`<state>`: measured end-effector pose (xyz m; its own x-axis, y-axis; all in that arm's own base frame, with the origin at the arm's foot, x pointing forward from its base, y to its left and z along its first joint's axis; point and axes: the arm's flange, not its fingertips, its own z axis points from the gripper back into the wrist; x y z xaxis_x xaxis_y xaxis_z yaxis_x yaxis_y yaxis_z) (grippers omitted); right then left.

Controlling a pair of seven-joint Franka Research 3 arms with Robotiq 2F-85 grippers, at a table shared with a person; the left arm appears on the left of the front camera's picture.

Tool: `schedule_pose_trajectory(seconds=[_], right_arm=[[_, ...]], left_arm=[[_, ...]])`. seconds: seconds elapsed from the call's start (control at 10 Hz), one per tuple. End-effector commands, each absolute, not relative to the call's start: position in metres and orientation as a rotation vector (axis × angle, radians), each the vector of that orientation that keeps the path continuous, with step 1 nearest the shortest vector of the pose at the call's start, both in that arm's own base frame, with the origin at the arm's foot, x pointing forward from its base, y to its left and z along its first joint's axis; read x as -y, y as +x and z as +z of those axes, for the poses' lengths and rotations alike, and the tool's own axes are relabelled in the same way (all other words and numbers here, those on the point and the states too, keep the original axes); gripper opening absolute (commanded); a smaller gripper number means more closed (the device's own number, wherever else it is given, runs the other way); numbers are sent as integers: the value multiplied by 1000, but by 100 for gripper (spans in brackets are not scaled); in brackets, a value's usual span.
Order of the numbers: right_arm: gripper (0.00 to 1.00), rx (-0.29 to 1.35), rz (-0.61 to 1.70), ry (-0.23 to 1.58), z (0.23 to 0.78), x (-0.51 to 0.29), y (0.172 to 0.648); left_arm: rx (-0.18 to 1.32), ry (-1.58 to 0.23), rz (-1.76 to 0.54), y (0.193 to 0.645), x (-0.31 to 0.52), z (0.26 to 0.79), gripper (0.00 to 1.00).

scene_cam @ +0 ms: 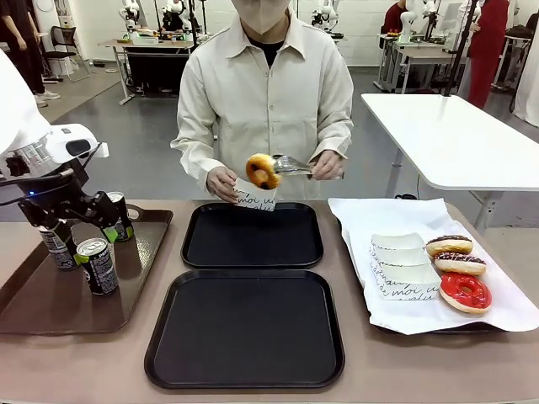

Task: Set up donuts and drinks on trays.
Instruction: Pick up one Pepsi coke and place it on the Flat Tray.

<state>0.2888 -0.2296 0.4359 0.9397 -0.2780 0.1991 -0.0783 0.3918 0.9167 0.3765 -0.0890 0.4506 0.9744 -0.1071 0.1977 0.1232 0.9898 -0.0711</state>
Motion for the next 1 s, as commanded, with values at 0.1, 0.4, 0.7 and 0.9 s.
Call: schedule_pose_trajectory(seconds=[0.1,0.4,0.7,0.9], right_arm=[[100,357,-129,1189,437,231,290],[100,357,-129,1189,437,231,290],[100,357,-129,1189,437,231,290],[100,357,-129,1189,437,231,290]], left_arm=[[256,73,-65,376,95,436,100],[206,0,7,401,94,423,100],[196,35,53,418,89,403,100],[160,42,54,420,93,393,100]])
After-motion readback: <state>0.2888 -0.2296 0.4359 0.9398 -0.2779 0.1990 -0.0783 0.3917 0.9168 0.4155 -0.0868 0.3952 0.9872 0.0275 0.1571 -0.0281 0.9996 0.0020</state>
